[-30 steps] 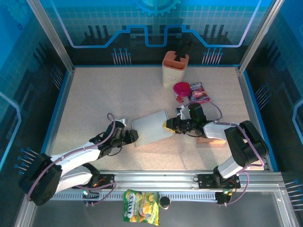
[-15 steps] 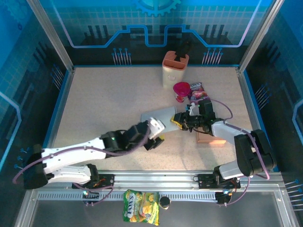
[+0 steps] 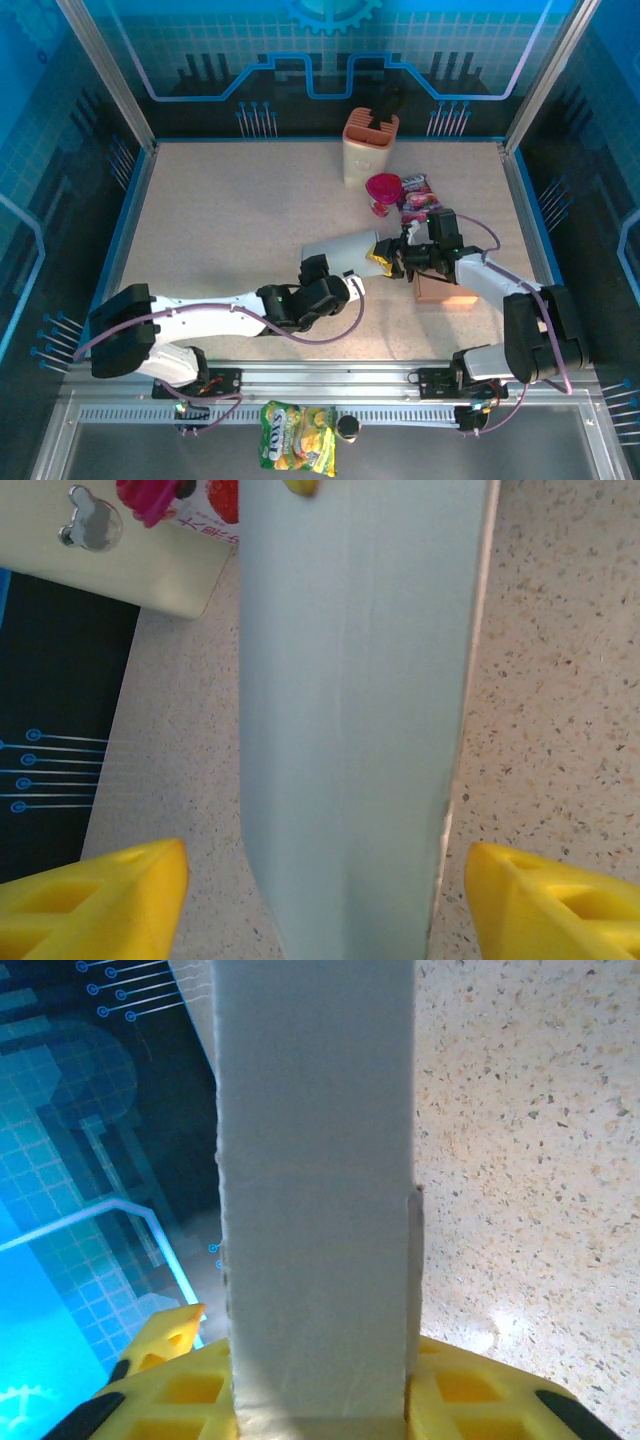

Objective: Fold the paper box

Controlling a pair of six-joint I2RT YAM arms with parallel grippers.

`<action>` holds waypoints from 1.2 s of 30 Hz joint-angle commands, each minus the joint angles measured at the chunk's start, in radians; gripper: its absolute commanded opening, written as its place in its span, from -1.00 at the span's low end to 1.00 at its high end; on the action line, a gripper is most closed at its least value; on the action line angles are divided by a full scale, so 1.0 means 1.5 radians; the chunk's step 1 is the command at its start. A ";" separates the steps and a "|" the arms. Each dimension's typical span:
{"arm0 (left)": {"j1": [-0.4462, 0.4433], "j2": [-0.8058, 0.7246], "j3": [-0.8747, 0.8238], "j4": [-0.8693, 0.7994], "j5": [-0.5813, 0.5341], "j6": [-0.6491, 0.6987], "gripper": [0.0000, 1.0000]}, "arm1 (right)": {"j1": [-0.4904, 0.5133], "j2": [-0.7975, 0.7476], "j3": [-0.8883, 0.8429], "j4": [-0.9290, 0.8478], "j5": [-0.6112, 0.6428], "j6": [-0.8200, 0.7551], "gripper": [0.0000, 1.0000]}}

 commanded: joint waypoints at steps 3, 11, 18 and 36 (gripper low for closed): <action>0.001 0.028 -0.028 0.051 -0.019 0.043 0.46 | -0.016 -0.023 0.007 -0.030 -0.038 0.021 -0.35; 0.037 0.034 -0.012 0.063 -0.009 0.039 0.36 | -0.021 -0.038 0.005 -0.062 -0.045 0.015 -0.33; 0.038 0.036 0.008 0.012 0.031 0.027 -0.24 | -0.025 -0.032 -0.005 -0.020 -0.054 0.050 -0.24; 0.043 0.029 0.198 -0.439 0.341 -0.163 -0.40 | -0.129 -0.377 -0.040 -0.208 0.151 -0.016 0.38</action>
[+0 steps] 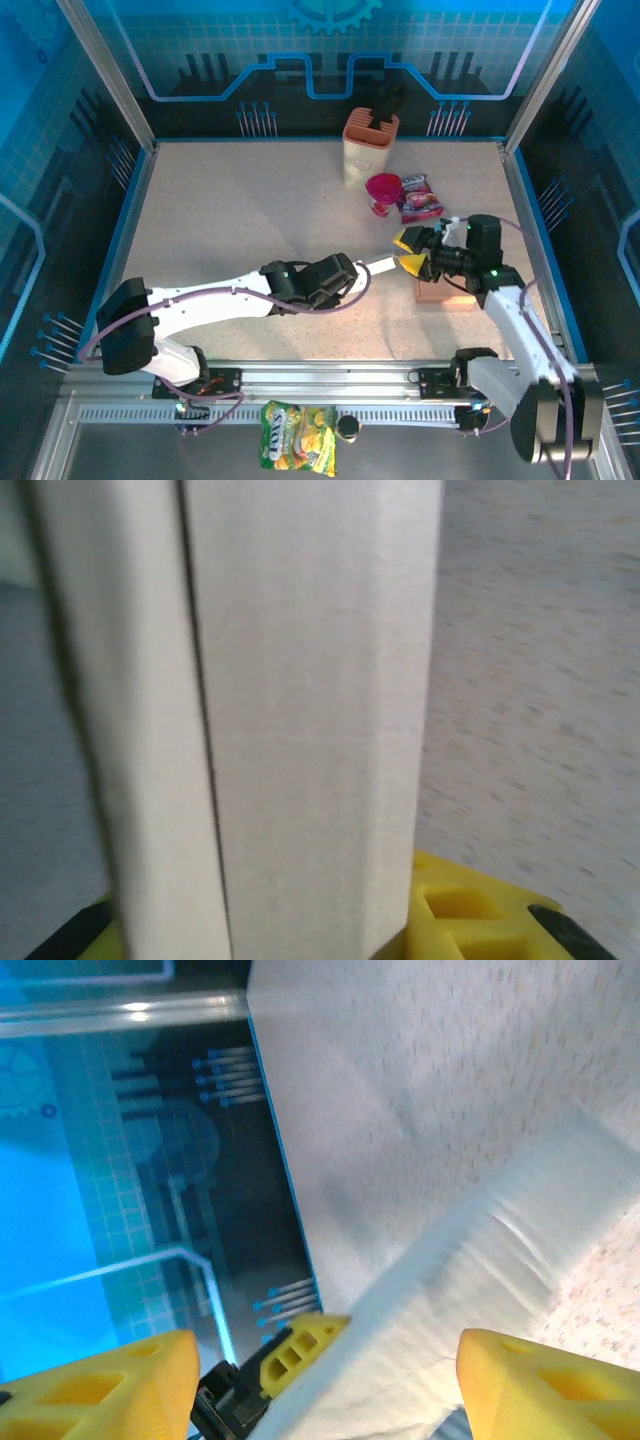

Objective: Fold the paper box

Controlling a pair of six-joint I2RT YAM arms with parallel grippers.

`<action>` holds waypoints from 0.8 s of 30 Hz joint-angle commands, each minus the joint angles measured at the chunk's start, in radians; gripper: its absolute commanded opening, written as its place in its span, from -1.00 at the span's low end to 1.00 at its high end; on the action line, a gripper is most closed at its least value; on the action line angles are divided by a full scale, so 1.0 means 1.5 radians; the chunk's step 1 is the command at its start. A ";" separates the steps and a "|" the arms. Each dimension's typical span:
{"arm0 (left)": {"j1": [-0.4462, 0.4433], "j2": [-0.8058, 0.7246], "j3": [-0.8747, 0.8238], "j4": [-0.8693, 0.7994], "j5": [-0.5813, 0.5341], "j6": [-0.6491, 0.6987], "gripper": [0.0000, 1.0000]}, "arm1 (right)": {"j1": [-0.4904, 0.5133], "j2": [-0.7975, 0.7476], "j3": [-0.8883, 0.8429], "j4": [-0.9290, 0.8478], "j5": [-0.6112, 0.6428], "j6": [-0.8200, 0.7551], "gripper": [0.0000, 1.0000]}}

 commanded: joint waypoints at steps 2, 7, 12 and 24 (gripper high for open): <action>0.002 0.017 0.040 -0.194 0.123 -0.063 -0.41 | -0.006 -0.117 -0.032 -0.108 0.125 -0.016 0.34; 0.028 0.040 0.050 -0.226 0.176 -0.075 -0.44 | 0.122 -0.288 -0.095 -0.158 0.297 0.065 0.24; 0.046 0.061 0.070 -0.254 0.170 -0.063 -0.43 | 0.324 -0.371 -0.164 -0.140 0.492 0.183 0.23; 0.085 0.093 0.105 -0.265 0.197 -0.025 -0.43 | 0.592 -0.140 -0.129 0.096 0.688 0.226 0.29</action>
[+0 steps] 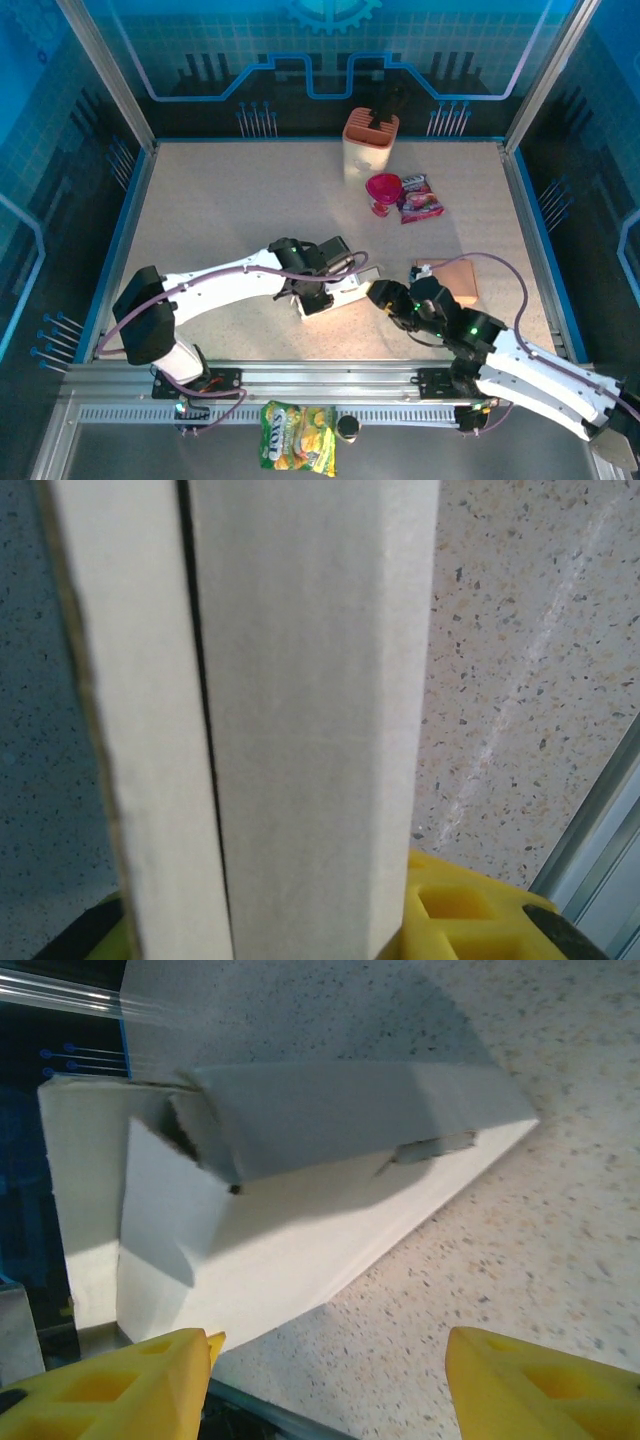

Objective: Fold the paper box

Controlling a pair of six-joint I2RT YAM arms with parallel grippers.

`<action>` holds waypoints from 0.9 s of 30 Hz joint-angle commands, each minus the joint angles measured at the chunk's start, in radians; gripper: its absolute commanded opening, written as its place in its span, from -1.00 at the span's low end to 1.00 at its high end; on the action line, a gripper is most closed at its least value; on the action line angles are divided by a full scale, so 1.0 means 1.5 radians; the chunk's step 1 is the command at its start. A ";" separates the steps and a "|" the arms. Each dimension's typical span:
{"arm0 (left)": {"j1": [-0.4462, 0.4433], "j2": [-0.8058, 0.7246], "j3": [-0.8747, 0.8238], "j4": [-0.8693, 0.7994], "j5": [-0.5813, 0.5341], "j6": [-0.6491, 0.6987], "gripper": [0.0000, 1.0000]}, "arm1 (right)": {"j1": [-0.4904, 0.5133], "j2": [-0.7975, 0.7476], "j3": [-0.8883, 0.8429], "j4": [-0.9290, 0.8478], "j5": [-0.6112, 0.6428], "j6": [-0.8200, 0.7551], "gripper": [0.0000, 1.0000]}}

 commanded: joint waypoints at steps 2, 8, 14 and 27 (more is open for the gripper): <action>0.010 0.021 0.006 -0.041 0.021 0.019 -0.43 | 0.025 0.044 0.036 0.101 0.077 0.023 0.28; 0.017 0.022 -0.002 -0.025 0.026 0.024 -0.43 | 0.030 0.086 0.035 0.147 0.079 0.036 0.29; 0.018 0.020 -0.003 -0.017 0.022 0.026 -0.37 | 0.026 0.143 0.038 0.185 0.070 0.043 0.28; 0.021 0.009 -0.014 0.018 0.014 0.034 -0.33 | 0.007 0.189 0.053 0.198 0.041 0.057 0.41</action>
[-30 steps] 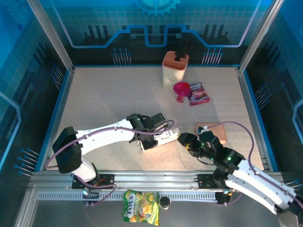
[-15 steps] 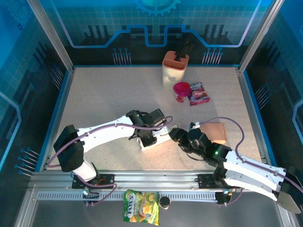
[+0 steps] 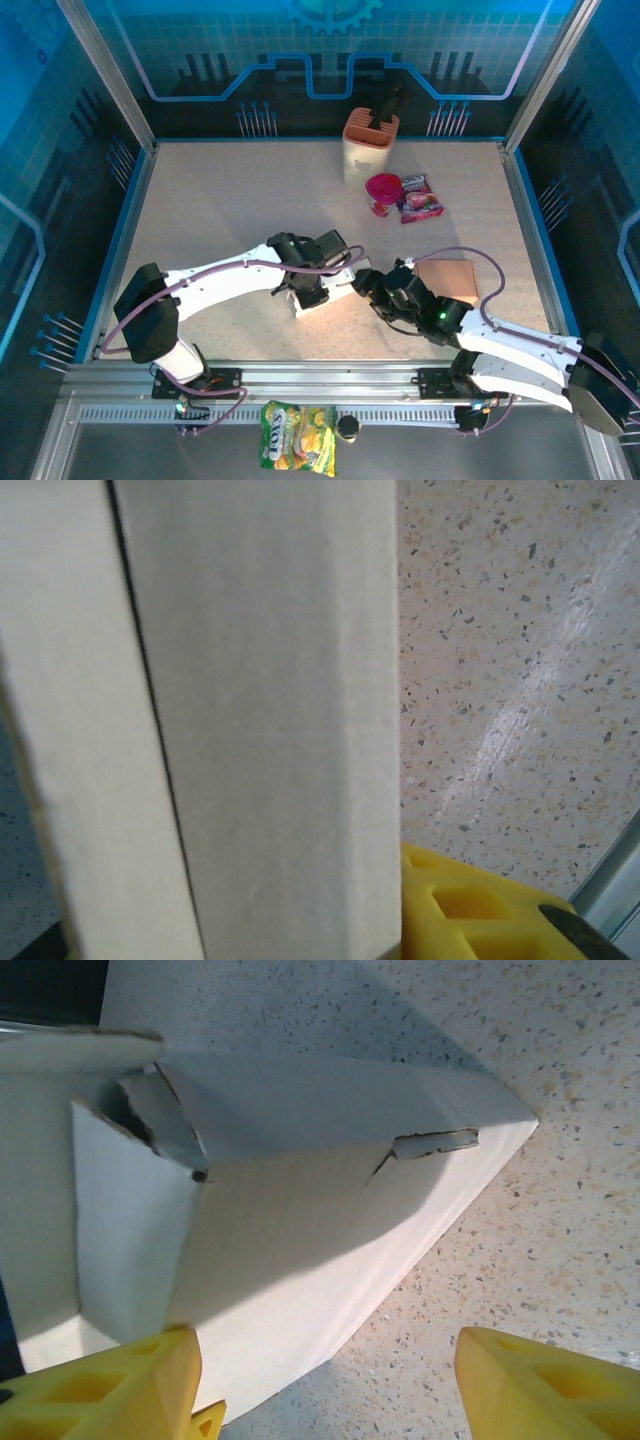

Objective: Fold the paper box

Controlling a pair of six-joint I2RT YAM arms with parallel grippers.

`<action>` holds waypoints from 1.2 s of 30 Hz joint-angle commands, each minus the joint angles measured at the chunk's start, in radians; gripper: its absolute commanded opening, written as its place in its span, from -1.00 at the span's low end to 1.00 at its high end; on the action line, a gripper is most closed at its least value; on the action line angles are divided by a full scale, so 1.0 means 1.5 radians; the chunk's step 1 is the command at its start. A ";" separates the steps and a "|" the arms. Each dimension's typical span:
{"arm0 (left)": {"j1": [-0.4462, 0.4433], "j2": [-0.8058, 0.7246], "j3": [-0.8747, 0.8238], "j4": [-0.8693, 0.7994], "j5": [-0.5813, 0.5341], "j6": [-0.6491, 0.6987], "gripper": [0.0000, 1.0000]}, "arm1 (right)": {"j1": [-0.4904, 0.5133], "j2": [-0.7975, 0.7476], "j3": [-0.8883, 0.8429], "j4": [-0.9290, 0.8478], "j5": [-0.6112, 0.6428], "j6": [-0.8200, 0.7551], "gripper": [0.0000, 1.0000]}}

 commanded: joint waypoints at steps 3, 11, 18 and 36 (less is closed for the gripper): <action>0.000 -0.022 -0.032 0.046 0.041 0.016 -0.24 | -0.007 -0.048 0.014 0.051 0.011 0.007 0.46; 0.015 -0.065 -0.069 0.079 0.068 0.021 -0.15 | -0.074 -0.064 0.014 0.058 -0.058 0.024 0.49; 0.015 -0.041 -0.059 0.070 0.052 0.020 -0.17 | -0.071 0.005 0.006 0.119 -0.091 0.054 0.40; 0.031 -0.046 -0.061 0.072 0.069 0.020 -0.27 | -0.060 -0.142 -0.039 0.031 -0.024 0.038 0.40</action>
